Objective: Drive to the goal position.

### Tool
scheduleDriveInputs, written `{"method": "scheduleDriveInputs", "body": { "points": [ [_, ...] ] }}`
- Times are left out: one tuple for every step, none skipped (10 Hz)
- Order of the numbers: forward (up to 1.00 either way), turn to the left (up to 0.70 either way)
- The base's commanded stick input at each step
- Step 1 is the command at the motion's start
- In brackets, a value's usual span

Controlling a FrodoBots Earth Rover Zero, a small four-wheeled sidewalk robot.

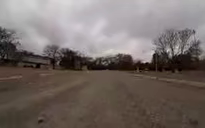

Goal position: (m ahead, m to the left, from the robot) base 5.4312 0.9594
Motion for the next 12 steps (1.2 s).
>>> {"method": "scheduleDriveInputs", "body": {
  "points": [
    [0.7,-0.35],
    [0.7,-0.19],
    [0.7,-0.04],
    [0.7,-0.01],
    [0.7,-0.01],
    [0.7,-0.01],
    [0.7,-0.01],
    [0.7,-0.01],
    [0.7,-0.01],
    [0.7,-0.01],
    [0.7,-0.01],
    [0.7,-0.01]
  ]
}}
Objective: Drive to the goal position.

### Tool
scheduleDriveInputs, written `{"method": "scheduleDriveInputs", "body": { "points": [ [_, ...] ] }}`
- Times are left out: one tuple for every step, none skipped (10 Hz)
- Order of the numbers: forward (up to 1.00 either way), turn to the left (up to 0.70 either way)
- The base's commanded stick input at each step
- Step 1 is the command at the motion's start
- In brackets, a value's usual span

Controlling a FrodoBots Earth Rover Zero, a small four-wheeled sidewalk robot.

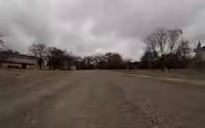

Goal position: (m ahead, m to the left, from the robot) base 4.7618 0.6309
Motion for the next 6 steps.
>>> {"method": "scheduleDriveInputs", "body": {
  "points": [
    [0.7,-0.01],
    [0.7,-0.01],
    [0.7,-0.01],
    [0.7,-0.01],
    [0.7,-0.01],
    [0.7,-0.01]
  ]
}}
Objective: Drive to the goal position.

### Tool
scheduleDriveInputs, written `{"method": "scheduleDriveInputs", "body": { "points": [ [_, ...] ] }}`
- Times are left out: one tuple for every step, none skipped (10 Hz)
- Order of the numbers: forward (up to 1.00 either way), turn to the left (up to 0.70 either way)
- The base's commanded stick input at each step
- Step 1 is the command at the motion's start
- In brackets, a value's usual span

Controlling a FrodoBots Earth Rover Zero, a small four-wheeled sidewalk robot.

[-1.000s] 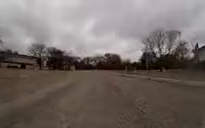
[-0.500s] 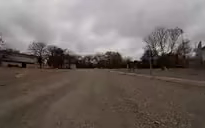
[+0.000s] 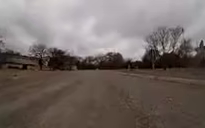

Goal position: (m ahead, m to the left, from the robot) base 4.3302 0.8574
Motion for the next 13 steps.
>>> {"method": "scheduleDriveInputs", "body": {
  "points": [
    [0.7,-0.01],
    [0.7,-0.01],
    [0.7,-0.01],
    [0.7,-0.01],
    [0.7,-0.01],
    [0.7,-0.01],
    [0.7,-0.01],
    [0.7,0.01],
    [0.7,0.04],
    [0.7,0.11],
    [0.7,0.19],
    [0.7,-0.01],
    [0.7,-0.01]
  ]
}}
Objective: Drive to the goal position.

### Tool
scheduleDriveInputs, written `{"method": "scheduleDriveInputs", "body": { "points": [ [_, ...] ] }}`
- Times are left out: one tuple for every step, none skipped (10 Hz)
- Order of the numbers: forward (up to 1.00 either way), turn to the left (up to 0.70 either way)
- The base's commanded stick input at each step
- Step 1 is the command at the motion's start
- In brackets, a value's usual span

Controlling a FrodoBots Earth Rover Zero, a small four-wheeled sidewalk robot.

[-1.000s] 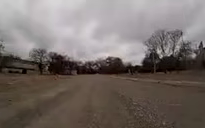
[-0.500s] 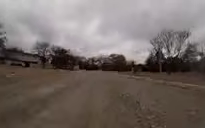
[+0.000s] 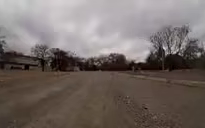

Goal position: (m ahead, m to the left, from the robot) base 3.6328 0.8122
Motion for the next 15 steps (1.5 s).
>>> {"method": "scheduleDriveInputs", "body": {
  "points": [
    [0.7,-0.01],
    [0.7,-0.01],
    [0.7,-0.01],
    [0.7,-0.01],
    [0.7,-0.01],
    [0.7,-0.01],
    [0.7,-0.01],
    [0.7,-0.01],
    [0.7,-0.01],
    [0.7,-0.01],
    [0.7,-0.01],
    [0.7,-0.01],
    [0.7,-0.01],
    [0.7,-0.01],
    [0.7,-0.01]
  ]
}}
